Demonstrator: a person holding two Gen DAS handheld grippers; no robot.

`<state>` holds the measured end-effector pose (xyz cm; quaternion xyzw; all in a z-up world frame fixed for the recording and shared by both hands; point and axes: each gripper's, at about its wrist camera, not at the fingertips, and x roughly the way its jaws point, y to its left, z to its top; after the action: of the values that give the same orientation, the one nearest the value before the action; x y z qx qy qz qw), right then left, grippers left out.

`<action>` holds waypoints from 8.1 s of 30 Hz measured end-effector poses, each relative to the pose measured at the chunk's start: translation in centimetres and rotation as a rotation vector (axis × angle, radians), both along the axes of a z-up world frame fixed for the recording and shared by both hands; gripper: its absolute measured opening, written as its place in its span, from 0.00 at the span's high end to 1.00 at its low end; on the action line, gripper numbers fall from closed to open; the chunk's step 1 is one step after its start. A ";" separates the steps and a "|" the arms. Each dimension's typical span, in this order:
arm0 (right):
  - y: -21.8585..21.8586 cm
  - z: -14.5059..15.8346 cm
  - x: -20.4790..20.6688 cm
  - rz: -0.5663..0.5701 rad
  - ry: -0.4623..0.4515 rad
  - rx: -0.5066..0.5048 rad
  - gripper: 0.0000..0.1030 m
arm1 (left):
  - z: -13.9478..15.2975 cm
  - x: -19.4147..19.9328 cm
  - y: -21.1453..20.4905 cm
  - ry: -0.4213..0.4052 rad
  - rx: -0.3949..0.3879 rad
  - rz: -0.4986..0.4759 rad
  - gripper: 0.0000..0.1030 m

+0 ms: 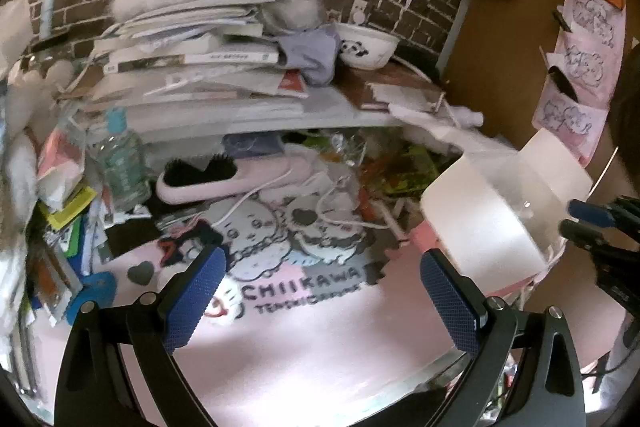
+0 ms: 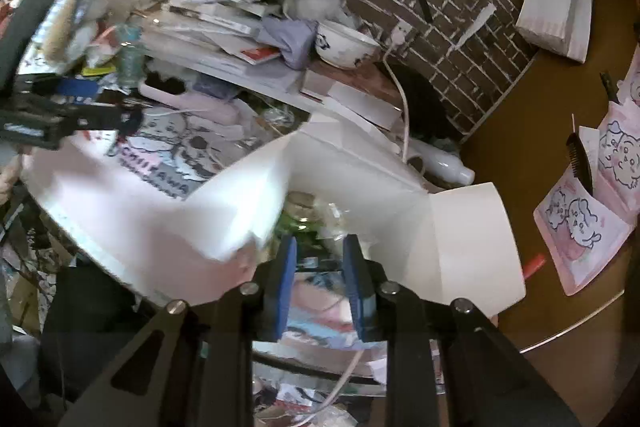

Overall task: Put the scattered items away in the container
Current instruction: 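Withdraw the right gripper while the left gripper approaches the white plush with red glasses, then close the left gripper on the white plush, then lift the plush with the left gripper and carry it over the box, then lower the plush into the box and open the left gripper, then withdraw the left gripper from the box back over the desk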

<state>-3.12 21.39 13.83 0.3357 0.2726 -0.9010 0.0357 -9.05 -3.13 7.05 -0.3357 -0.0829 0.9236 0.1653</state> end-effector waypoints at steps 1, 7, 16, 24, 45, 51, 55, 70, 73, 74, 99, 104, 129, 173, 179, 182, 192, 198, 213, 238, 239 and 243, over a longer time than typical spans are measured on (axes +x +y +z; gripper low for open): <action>-0.3 -0.2 0.5 0.010 0.005 -0.001 0.80 | -0.4 0.1 -0.2 -0.001 -0.014 0.005 0.05; -2.8 -2.2 2.8 0.115 -0.050 -0.039 0.79 | -2.9 -0.1 -0.4 -0.012 -0.148 0.054 0.05; -5.7 -6.4 2.8 0.198 -0.171 -0.138 0.79 | -6.5 -2.1 -2.1 -0.067 -0.180 0.109 0.06; -6.7 -10.2 1.8 0.203 -0.271 -0.221 0.79 | -6.8 -2.8 -3.3 -0.060 -0.165 0.123 0.06; -6.9 -13.0 -2.5 0.094 -0.285 -0.318 0.79 | -8.8 -5.3 -3.1 -0.147 -0.187 0.109 0.06; -6.8 -13.0 -2.9 0.078 -0.275 -0.335 0.79 | -9.0 -5.4 -2.4 -0.147 -0.249 0.121 0.20; -6.6 -12.9 -3.2 0.062 -0.263 -0.356 0.79 | -8.7 -5.2 -2.3 -0.151 -0.280 0.120 0.38; -6.1 -12.5 -4.1 -0.010 -0.198 -0.362 0.79 | -6.4 -4.3 -1.2 -0.104 -0.228 0.081 0.50; -5.9 -12.6 -4.2 -0.016 -0.200 -0.364 0.79 | -5.0 -4.0 -0.7 -0.072 -0.214 0.067 0.50; -5.9 -12.6 -4.2 -0.018 -0.201 -0.366 0.79 | -4.5 -3.9 -0.6 -0.063 -0.210 0.063 0.50; -5.6 -13.0 -4.4 -0.024 -0.205 -0.408 0.79 | 6.5 -4.2 13.8 0.063 -0.272 -0.360 0.50; -5.5 -13.4 -4.1 -0.017 -0.209 -0.418 0.80 | 6.5 -4.0 17.0 0.052 -0.324 -0.435 0.50; -5.2 -13.3 -4.1 0.012 -0.205 -0.465 0.80 | 7.8 -5.0 27.6 -0.062 -0.393 -0.662 0.49; -5.2 -13.4 -3.9 0.015 -0.203 -0.463 0.80 | 6.8 -5.7 27.1 -0.159 -0.484 -0.582 0.08; -5.2 -13.4 -3.9 0.013 -0.201 -0.463 0.80 | 7.4 -4.5 24.2 -0.076 -0.477 -0.472 0.08; -5.2 -13.5 -3.9 0.007 -0.197 -0.461 0.80 | 7.6 -3.6 21.8 -0.046 -0.454 -0.402 0.08; -5.2 -13.4 -3.9 -0.023 -0.178 -0.479 0.79 | 7.2 -0.7 14.4 0.015 -0.391 -0.187 0.08; -5.1 -13.3 -3.8 -0.035 -0.175 -0.493 0.78 | 5.3 0.1 10.8 0.007 -0.385 -0.060 0.08; -5.4 -13.6 -3.9 -0.062 -0.167 -0.490 0.74 | 0.7 1.3 4.1 -0.044 -0.311 0.176 0.05; -6.7 -12.7 -4.6 -0.106 -0.126 -0.551 0.46 | -5.2 1.8 1.2 -0.045 -0.308 0.373 0.05; -6.7 -12.7 -4.6 -0.110 -0.123 -0.550 0.45 | -5.2 1.7 1.2 -0.046 -0.311 0.375 0.05; -6.8 -12.7 -4.8 -0.120 -0.109 -0.545 0.44 | -5.4 1.7 1.2 -0.044 -0.309 0.379 0.05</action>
<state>-7.87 14.61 1.08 0.3772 -0.0023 -0.9221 0.0857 -7.33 -1.96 1.69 -0.3555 -0.0056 0.9323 -0.0664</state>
